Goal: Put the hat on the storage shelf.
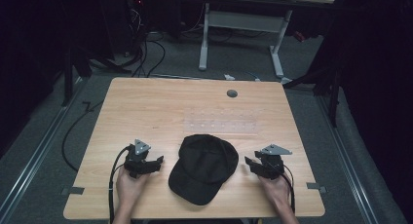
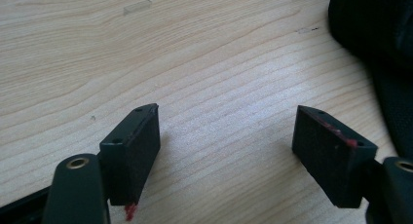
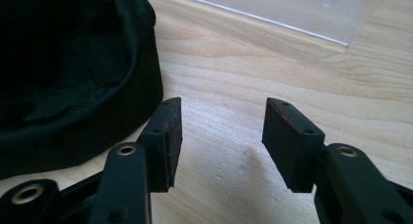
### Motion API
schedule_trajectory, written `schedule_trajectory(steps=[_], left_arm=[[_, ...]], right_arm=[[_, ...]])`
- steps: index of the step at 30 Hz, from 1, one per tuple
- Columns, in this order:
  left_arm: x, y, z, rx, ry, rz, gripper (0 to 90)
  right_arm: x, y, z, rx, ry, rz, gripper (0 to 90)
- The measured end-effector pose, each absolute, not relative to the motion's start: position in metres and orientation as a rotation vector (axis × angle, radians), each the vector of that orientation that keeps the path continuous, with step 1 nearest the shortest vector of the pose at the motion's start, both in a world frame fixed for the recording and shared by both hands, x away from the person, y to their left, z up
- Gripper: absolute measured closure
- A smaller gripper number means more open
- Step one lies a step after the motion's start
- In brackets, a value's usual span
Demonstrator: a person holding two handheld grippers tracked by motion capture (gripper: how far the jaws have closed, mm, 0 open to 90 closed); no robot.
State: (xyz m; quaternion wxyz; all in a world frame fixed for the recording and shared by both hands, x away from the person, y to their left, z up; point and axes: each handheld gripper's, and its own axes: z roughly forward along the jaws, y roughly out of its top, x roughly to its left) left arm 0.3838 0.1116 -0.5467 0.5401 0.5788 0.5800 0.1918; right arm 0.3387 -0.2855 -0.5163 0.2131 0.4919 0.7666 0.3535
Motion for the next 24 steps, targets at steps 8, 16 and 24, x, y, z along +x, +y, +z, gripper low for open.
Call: schedule_trajectory(steps=[8,16,24], left_arm=[[0.384,0.111,-0.547,1.373,1.38,0.456,26.0],[0.384,0.111,-0.547,1.374,1.381,0.458,25.8],[0.384,0.111,-0.547,1.374,1.38,0.458,25.7]], right_arm=[[0.332,-0.283,-0.507,1.353,2.128,1.045,48.1],[0.327,-0.274,-0.495,1.29,2.178,1.116,46.2],[0.318,-0.262,-0.485,1.239,2.178,1.185,45.1]])
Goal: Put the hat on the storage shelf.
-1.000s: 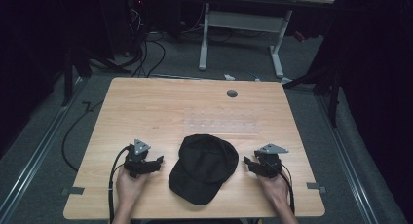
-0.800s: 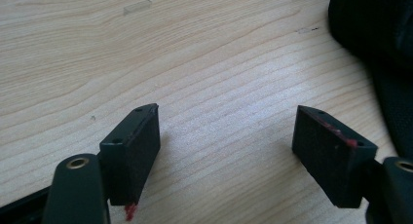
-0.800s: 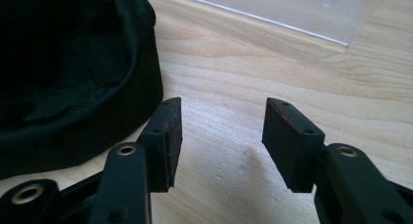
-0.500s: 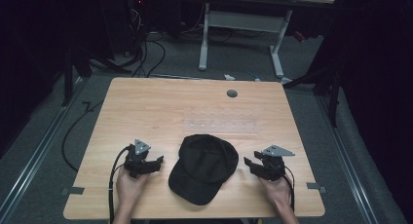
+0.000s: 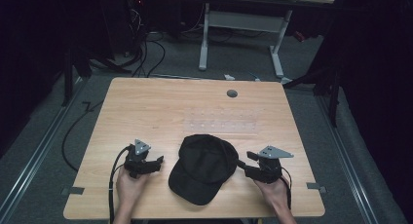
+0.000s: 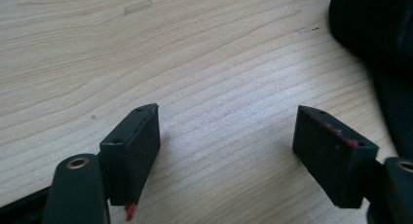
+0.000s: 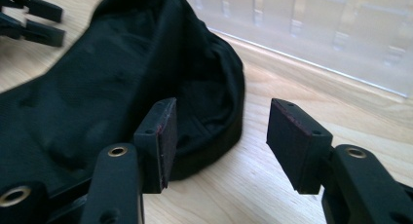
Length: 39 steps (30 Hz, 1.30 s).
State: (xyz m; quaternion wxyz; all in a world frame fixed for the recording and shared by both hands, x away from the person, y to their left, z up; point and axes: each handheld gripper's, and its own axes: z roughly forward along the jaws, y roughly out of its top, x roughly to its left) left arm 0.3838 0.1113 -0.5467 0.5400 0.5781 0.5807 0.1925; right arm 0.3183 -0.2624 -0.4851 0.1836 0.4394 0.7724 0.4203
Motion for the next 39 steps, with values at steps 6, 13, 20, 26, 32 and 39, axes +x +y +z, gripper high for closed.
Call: schedule_trajectory(steps=[6,13,20,26,32,39], left_arm=[[0.384,0.111,-0.547,1.373,1.382,0.46,25.6],[0.384,0.111,-0.547,1.37,1.385,0.46,25.6],[0.384,0.111,-0.547,1.368,1.386,0.462,25.6],[0.384,0.111,-0.547,1.367,1.387,0.462,25.6],[0.384,0.111,-0.547,1.368,1.387,0.463,25.6],[0.384,0.111,-0.547,1.367,1.387,0.463,25.6]], right_arm=[[0.315,-0.251,-0.48,1.22,2.189,1.218,45.8],[0.316,-0.238,-0.476,1.192,2.2,1.227,45.7],[0.319,-0.229,-0.478,1.198,2.222,1.237,47.2],[0.324,-0.224,-0.483,1.224,2.25,1.217,48.3],[0.332,-0.218,-0.488,1.264,2.277,1.197,52.1],[0.338,-0.215,-0.492,1.288,2.304,1.193,52.2]])
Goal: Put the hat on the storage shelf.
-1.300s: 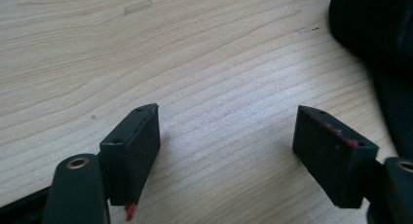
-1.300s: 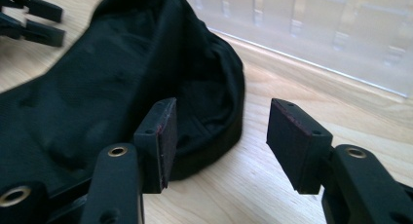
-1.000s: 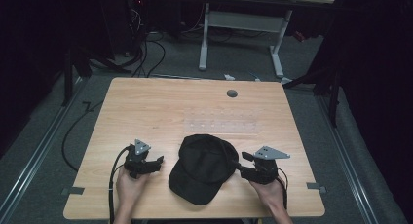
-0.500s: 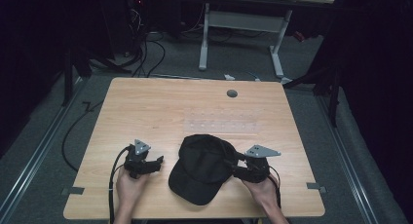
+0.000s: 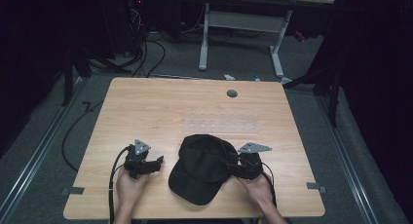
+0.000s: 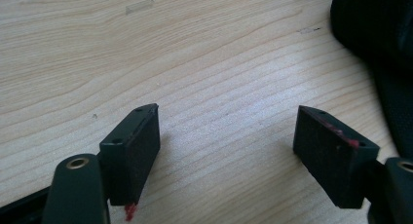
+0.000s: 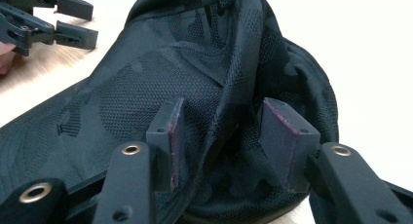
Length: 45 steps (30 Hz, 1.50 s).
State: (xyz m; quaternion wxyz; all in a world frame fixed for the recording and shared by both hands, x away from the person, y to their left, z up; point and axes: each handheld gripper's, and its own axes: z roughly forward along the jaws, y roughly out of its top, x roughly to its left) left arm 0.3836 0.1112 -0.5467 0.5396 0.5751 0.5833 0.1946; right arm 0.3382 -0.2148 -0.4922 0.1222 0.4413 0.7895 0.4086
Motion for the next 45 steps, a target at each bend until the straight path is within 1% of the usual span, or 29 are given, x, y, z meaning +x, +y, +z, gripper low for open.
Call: schedule_trajectory(steps=[4,5,6,10,12,15,22,30,45], left_arm=[[0.3836,0.1112,-0.5467,1.367,1.387,0.463,25.6],[0.3836,0.1112,-0.5467,1.367,1.387,0.463,25.7],[0.3836,0.1112,-0.5467,1.368,1.387,0.463,25.7],[0.3836,0.1112,-0.5467,1.368,1.387,0.463,25.7],[0.3836,0.1112,-0.5467,1.368,1.387,0.463,25.7],[0.3836,0.1112,-0.5467,1.368,1.387,0.463,25.7],[0.3836,0.1112,-0.5467,1.367,1.387,0.463,25.7],[0.3836,0.1112,-0.5467,1.368,1.387,0.463,25.6],[0.3836,0.1112,-0.5466,1.366,1.388,0.463,25.7]], right_arm=[[0.3418,-0.2145,-0.4949,1.327,2.322,1.209,55.1],[0.3427,-0.2149,-0.4954,1.327,2.324,1.217,57.1],[0.3434,-0.2149,-0.4962,1.334,2.331,1.228,61.3],[0.3439,-0.2141,-0.4972,1.343,2.334,1.235,64.9],[0.3453,-0.216,-0.4976,1.355,2.324,1.251,70.7],[0.3456,-0.2165,-0.4976,1.37,2.317,1.254,72.7],[0.3456,-0.2156,-0.497,1.359,2.278,1.236,81.4],[0.3444,-0.2129,-0.4962,1.366,2.238,1.23,86.2],[0.3449,-0.2152,-0.4915,1.327,2.244,1.251,87.3]])
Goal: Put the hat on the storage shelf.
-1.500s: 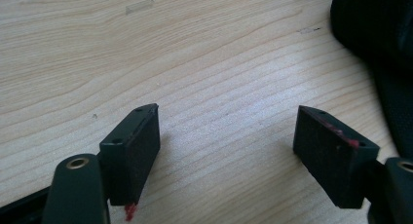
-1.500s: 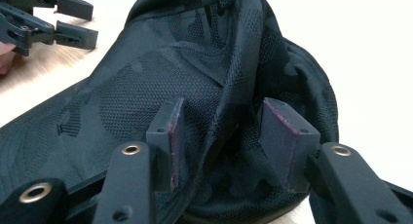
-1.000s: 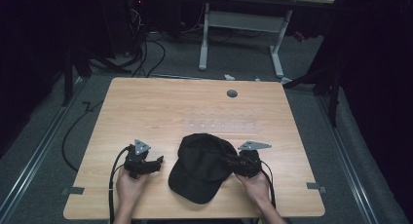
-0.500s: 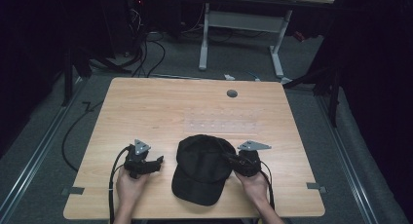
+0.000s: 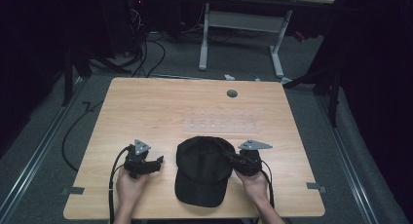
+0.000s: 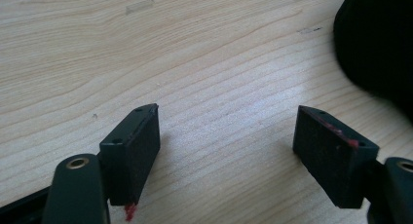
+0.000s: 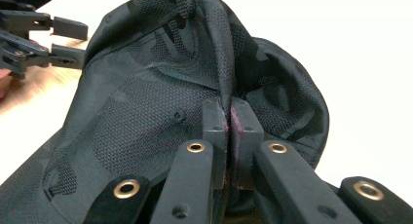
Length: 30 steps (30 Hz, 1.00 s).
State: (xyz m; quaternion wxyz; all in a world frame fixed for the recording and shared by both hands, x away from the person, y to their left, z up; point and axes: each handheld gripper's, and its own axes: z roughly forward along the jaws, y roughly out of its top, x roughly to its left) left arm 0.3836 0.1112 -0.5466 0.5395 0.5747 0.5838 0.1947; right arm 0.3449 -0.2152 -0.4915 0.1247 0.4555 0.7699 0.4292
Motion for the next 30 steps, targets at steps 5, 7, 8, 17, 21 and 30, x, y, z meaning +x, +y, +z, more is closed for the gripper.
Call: schedule_trajectory(steps=[5,7,8,17,21,30], left_arm=[[0.384,0.111,-0.547,1.366,1.388,0.463,26.0],[0.384,0.111,-0.547,1.366,1.389,0.465,26.3],[0.384,0.111,-0.547,1.364,1.39,0.466,26.4],[0.384,0.11,-0.547,1.363,1.395,0.473,26.4],[0.384,0.108,-0.547,1.356,1.407,0.486,25.9],[0.386,0.111,-0.544,1.347,1.421,0.43,22.9]], right_arm=[[0.343,-0.218,-0.487,1.272,2.246,1.291,87.4],[0.343,-0.22,-0.485,1.254,2.248,1.3,87.4],[0.343,-0.221,-0.483,1.246,2.252,1.302,87.4],[0.346,-0.228,-0.47,1.198,2.244,1.347,87.6],[0.346,-0.231,-0.467,1.188,2.242,1.356,87.6],[0.349,-0.242,-0.456,1.159,2.225,1.399,87.6]])
